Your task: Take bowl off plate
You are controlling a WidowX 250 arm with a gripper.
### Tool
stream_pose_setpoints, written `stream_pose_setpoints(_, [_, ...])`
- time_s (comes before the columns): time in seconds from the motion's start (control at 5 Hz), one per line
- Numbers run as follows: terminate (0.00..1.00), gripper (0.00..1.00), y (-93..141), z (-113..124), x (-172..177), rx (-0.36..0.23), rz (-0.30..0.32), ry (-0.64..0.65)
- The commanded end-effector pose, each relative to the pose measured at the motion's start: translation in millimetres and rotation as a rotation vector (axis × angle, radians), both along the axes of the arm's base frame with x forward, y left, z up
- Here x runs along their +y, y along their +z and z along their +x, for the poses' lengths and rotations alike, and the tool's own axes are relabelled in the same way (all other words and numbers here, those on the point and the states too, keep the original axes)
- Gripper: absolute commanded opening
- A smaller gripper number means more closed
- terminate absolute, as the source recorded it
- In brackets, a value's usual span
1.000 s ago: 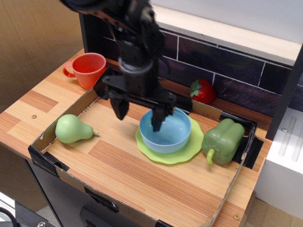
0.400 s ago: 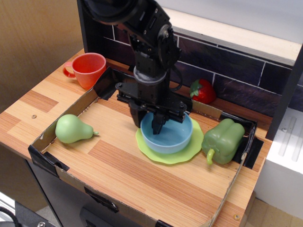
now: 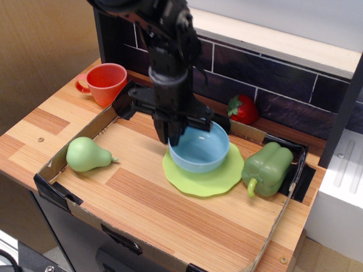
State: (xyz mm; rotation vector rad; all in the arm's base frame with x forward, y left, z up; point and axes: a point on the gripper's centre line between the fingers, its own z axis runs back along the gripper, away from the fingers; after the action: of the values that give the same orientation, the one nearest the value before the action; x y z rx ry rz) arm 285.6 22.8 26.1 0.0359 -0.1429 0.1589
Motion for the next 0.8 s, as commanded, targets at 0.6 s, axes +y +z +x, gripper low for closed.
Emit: stream_pose_setpoints(0.6, [0.00,0.00,3,0,115,-0.054,0.106,0.172])
